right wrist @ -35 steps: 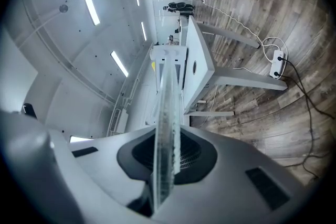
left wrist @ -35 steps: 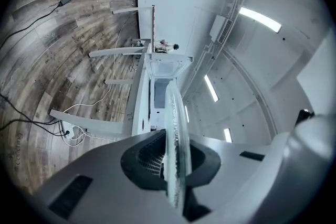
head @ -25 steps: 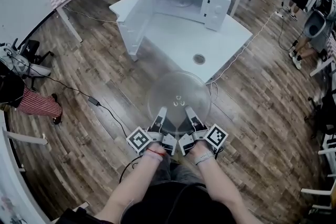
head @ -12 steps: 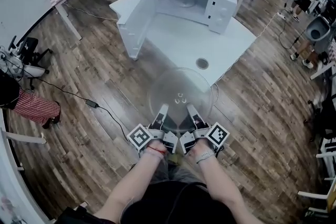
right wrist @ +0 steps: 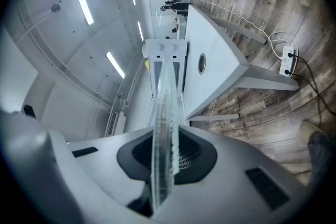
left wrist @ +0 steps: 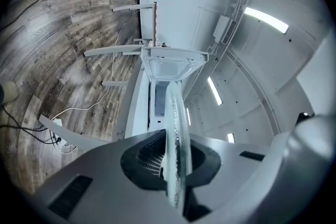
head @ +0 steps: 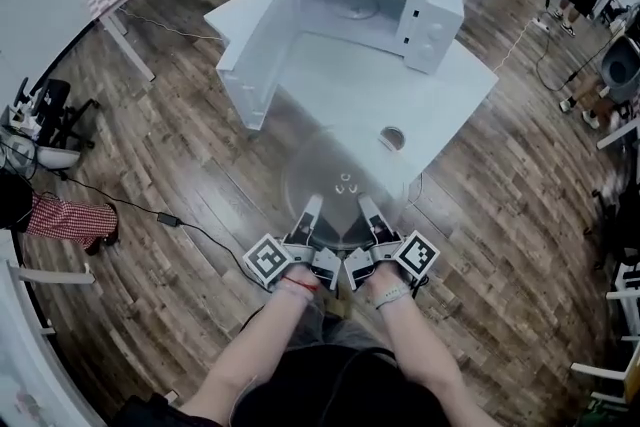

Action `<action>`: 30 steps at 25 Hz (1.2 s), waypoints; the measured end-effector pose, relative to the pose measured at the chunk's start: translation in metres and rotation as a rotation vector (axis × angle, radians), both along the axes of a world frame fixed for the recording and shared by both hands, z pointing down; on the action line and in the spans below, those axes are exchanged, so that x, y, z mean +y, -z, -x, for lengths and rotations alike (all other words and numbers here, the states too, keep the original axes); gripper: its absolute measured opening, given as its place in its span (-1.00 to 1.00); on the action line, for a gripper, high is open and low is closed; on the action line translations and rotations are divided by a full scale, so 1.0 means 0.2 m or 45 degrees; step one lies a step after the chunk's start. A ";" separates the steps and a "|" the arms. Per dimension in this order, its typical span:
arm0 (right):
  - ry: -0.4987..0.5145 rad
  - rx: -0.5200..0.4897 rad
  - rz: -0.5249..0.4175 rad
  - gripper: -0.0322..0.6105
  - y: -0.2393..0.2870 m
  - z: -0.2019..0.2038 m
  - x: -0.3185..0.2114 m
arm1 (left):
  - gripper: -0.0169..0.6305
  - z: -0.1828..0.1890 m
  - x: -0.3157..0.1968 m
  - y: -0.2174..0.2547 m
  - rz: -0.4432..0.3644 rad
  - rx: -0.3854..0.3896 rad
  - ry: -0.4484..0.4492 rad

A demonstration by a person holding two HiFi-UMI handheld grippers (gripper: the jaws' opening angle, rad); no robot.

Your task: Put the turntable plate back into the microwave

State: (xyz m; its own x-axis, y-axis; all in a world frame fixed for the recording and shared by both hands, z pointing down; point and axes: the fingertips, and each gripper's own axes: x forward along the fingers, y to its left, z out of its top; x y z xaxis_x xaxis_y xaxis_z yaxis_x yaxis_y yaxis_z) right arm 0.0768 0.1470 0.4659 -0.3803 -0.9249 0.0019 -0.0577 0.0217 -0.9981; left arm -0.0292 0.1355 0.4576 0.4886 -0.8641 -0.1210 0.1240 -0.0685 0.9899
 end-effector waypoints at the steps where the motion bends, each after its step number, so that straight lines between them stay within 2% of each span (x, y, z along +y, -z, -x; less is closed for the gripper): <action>1: -0.002 0.000 -0.001 -0.77 0.00 0.00 -0.03 | -0.86 0.00 -0.03 0.00 0.001 -0.001 -0.001; 16: -0.127 0.001 0.024 -0.77 -0.01 -0.06 -0.41 | -0.86 -0.07 -0.46 -0.02 0.030 0.007 -0.121; 30: -0.255 0.015 0.024 -0.77 -0.02 -0.07 -0.65 | -0.86 -0.09 -0.75 -0.02 0.035 0.028 -0.239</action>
